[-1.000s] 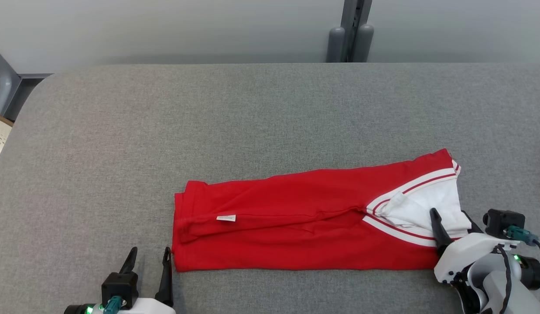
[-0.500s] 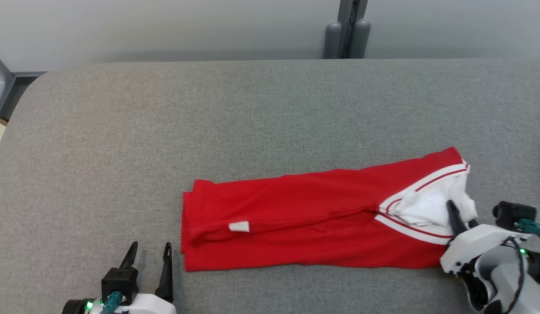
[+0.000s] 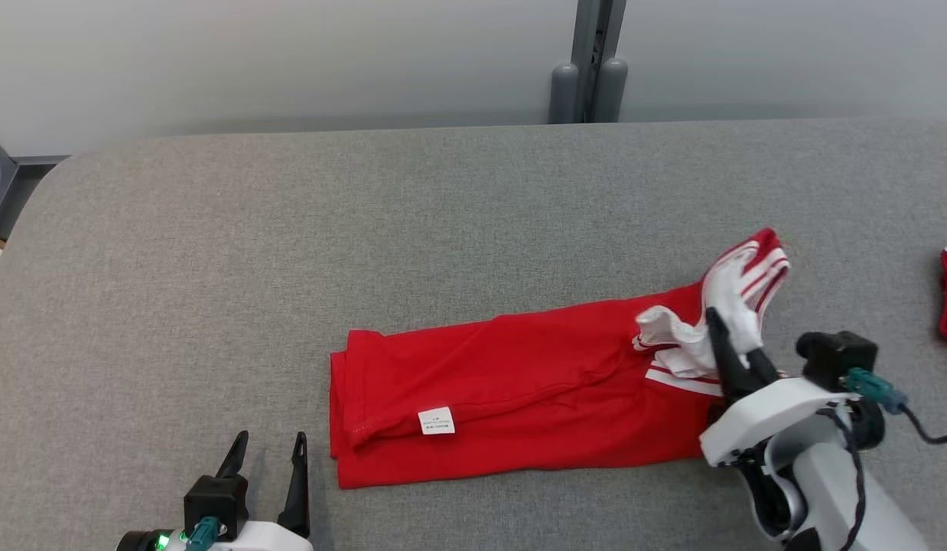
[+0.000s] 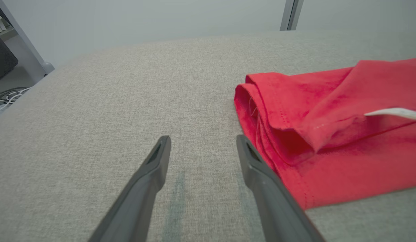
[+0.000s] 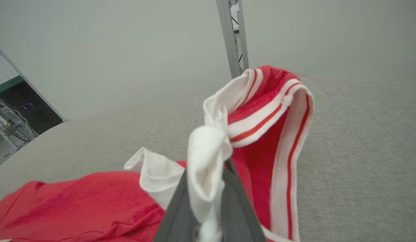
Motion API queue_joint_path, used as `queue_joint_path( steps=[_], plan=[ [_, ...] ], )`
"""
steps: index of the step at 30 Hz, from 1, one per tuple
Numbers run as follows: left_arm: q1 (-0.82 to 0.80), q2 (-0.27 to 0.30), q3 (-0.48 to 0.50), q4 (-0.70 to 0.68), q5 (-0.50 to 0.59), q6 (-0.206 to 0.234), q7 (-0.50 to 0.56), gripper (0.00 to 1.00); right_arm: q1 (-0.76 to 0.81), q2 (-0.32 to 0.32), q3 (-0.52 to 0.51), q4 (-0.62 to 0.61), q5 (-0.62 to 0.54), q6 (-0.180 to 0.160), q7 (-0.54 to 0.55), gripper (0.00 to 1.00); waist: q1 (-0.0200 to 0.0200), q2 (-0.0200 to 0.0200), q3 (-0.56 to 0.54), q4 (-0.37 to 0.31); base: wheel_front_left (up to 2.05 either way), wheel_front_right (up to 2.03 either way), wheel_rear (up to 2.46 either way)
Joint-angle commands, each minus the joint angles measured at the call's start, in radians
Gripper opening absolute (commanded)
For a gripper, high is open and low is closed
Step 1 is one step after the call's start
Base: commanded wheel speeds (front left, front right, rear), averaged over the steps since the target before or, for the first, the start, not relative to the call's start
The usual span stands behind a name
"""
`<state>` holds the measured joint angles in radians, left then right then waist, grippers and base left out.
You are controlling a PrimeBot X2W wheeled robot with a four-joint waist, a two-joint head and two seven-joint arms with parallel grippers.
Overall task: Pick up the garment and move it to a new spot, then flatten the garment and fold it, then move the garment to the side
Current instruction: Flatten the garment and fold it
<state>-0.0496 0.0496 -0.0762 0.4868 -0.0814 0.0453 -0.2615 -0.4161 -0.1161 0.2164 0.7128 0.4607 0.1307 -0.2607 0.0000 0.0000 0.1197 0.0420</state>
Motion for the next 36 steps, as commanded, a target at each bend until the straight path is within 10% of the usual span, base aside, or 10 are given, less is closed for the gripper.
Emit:
queue_joint_path(
  steps=[1, 13, 34, 36],
  plan=[
    [-0.005, 0.003, -0.001, 0.001, -0.002, 0.002, -0.004, 1.00, 0.012, 0.009, 0.044, -0.031, 0.016, 0.000, -0.005, 0.00, 0.0000, 0.0000, -0.001, 0.001, 0.00, 0.00, 0.00],
    [-0.008, 0.004, -0.056, 0.015, -0.030, 0.003, -0.004, 1.00, 0.005, 0.035, 0.373, -0.135, 0.119, 0.000, 0.088, 0.00, 0.0000, 0.0000, -0.012, 0.083, 0.00, 0.00, 0.00],
    [-0.028, 0.004, -0.162, 0.030, -0.068, 0.017, -0.004, 1.00, -0.195, 0.063, 0.639, 0.044, 0.292, 0.000, 0.045, 0.00, 0.0000, 0.0000, 0.008, 0.287, 0.00, 0.00, 0.00],
    [-0.028, 0.003, -0.163, 0.031, -0.070, 0.019, -0.004, 1.00, -0.210, 0.063, 0.653, 0.063, 0.309, 0.000, 0.038, 0.87, 0.0000, 0.0000, 0.009, 0.296, 0.00, 0.00, 0.00]
  ],
)
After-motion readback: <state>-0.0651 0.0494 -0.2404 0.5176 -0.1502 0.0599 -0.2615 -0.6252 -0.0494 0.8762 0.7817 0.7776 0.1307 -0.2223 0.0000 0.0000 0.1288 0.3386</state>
